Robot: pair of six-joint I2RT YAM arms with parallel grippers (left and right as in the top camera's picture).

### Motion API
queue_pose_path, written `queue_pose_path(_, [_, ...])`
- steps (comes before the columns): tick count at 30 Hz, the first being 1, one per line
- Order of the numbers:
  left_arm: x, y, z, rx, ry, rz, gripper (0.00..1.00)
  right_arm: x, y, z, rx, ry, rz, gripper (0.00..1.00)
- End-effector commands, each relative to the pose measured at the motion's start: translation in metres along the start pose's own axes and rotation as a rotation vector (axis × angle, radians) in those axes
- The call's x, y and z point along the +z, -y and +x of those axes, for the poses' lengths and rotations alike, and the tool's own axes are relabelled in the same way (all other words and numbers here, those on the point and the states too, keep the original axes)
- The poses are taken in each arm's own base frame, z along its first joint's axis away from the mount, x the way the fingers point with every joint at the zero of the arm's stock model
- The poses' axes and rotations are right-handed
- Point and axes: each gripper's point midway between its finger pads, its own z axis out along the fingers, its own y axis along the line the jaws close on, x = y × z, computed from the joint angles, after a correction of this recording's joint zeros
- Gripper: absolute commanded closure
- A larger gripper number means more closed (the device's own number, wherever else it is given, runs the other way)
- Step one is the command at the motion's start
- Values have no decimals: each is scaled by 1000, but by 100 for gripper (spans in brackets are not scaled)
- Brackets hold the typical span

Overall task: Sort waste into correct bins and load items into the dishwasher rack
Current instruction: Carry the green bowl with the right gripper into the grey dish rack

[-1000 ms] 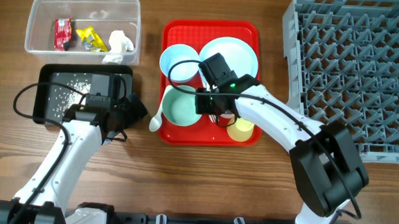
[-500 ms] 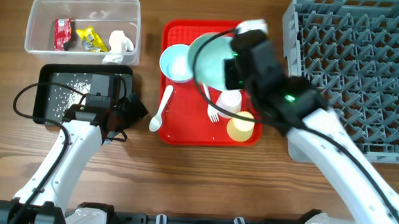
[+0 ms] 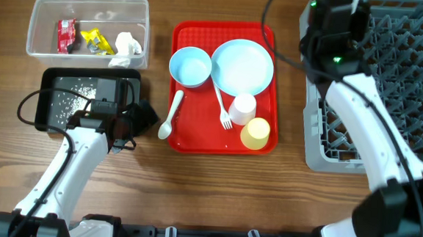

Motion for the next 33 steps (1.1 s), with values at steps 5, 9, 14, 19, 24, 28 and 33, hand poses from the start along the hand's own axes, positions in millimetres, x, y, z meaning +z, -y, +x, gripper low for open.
queue_pose_path(5, [2, 2, 1, -13, -7, 15, 0, 77, 1, 40, -291, -25, 153, 96])
queue_pose_path(9, [2, 2, 1, -13, -6, 15, 0, 95, -20, 64, -420, -43, 136, 96])
queue_pose_path(14, [2, 2, 1, -12, -7, 15, 0, 103, -30, 82, -446, -69, 137, 96])
queue_pose_path(19, [2, 2, 1, -13, -7, 15, 0, 107, -26, 86, -446, -76, 146, 96])
queue_pose_path(24, [2, 2, 1, -13, -7, 15, 0, 117, 6, 87, -403, -101, 248, 96])
queue_pose_path(28, [2, 2, 1, -12, -7, 15, 0, 122, 6, 100, -445, -139, 223, 96])
queue_pose_path(33, [2, 2, 1, -13, -7, 15, 0, 119, -2, 100, -454, -132, 208, 96])
